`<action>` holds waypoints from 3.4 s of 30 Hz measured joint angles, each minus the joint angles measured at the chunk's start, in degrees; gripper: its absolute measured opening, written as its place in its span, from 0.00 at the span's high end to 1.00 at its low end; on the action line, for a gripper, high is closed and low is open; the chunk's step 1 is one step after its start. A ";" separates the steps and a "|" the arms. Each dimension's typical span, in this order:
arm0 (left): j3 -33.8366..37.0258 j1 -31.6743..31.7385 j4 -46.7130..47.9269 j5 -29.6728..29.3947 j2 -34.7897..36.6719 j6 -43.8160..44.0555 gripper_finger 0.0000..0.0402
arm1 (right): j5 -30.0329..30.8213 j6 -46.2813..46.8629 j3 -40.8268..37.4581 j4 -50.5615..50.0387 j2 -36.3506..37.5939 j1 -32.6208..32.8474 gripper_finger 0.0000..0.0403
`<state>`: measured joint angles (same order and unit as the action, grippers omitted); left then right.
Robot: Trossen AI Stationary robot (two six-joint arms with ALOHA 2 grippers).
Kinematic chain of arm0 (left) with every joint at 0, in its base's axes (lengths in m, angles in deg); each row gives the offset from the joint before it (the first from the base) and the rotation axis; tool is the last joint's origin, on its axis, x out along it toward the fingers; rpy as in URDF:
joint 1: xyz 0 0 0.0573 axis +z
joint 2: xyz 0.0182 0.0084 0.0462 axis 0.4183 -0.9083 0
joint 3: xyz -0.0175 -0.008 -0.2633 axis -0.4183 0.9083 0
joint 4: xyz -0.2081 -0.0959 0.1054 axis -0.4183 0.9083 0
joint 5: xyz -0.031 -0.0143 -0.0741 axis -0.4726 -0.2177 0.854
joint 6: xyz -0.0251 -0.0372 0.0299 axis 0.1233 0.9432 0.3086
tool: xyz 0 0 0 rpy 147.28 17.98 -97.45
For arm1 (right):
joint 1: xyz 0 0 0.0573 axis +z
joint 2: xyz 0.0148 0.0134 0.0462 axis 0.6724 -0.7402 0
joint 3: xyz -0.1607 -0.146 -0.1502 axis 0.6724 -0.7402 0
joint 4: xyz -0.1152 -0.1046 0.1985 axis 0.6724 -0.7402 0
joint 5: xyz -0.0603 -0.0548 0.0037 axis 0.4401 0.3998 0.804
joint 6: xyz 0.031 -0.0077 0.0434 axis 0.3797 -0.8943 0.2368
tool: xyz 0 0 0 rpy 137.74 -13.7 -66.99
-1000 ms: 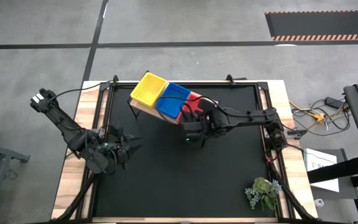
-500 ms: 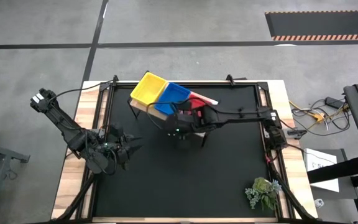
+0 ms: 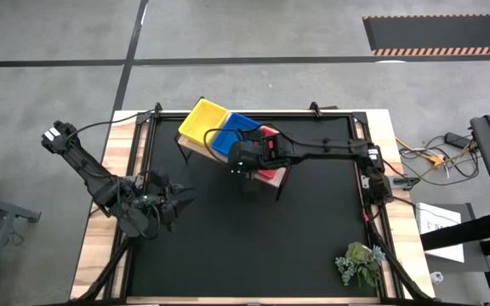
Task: Stack baskets on shelf by color
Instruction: Stack the red bin on top of the red bin on the shelf, then return to Home Position
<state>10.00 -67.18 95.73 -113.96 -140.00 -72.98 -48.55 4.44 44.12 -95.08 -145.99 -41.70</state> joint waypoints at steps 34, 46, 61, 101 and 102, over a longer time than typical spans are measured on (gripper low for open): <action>10.46 -0.03 -2.78 17.19 13.51 0.98 0.79 | -9.05 -7.50 -9.93 10.63 7.79 9.09 0.98; 24.66 1.84 -29.54 36.33 24.82 -11.90 1.00 | -9.19 -7.95 -48.25 46.32 25.18 10.95 0.98; 30.93 21.14 -29.88 54.73 22.40 -5.69 1.00 | -9.48 -11.28 -83.01 82.03 44.42 8.45 0.98; 38.69 28.48 -17.70 61.89 52.94 -2.67 1.00 | -10.79 -14.35 -114.61 77.91 97.31 7.65 0.98; 38.73 28.48 -17.81 61.90 52.79 -2.67 1.00 | -10.46 -14.35 -114.63 76.66 98.58 7.65 0.98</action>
<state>48.73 -38.71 77.92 -52.06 -87.21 -75.65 -59.01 -9.91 -70.51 -18.42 -47.40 -34.05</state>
